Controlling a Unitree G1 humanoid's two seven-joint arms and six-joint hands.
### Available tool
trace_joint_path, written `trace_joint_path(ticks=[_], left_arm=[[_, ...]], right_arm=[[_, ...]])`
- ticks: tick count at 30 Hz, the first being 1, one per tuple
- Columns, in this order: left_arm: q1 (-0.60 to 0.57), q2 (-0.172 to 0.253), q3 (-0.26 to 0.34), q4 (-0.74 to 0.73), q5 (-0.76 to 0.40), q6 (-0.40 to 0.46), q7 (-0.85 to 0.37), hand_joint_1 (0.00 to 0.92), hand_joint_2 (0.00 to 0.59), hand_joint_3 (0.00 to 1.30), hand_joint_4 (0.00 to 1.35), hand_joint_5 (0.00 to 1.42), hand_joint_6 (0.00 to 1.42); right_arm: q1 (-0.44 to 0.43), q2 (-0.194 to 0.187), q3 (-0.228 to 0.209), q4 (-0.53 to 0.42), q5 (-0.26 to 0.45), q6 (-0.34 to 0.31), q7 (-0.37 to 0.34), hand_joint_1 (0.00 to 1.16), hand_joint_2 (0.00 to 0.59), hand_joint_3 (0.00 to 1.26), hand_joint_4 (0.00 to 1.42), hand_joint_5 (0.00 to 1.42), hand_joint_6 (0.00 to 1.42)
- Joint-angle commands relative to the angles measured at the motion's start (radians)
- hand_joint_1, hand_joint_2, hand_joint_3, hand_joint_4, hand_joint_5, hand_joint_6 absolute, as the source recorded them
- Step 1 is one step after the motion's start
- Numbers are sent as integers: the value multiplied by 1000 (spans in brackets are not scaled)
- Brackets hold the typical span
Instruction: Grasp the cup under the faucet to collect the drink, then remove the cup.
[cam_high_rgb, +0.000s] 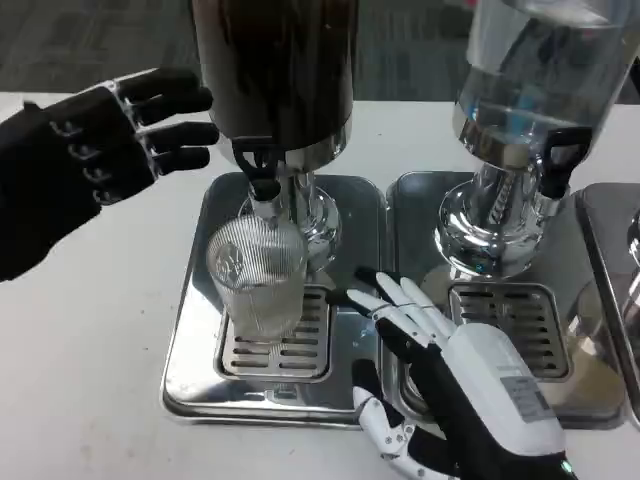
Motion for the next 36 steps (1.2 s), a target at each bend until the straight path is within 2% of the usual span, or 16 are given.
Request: trace_joint_path(ticks=[1, 12, 20, 36], left_arm=[[-45, -13, -11, 32, 16, 36, -29, 0, 25, 200, 94, 141, 117], [-108, -40, -25, 84, 49, 71, -57, 0, 32, 190, 79, 127, 109], [-113, -66, -56, 54, 56, 100, -82, 0, 34, 189, 78, 127, 109], [-161, -87, -85, 89, 109, 66, -86, 0, 41, 191, 89, 127, 107]], right_arm=[[1, 7, 4, 12, -7, 6, -26, 406, 586, 210, 66, 39, 163], [-8, 17, 13, 22, -7, 11, -31, 406, 586, 210, 66, 39, 163], [-15, 25, 16, 37, -4, 14, -38, 405, 586, 210, 74, 39, 163], [-5, 32, 24, 49, -2, 14, -62, 400, 586, 210, 76, 39, 163]])
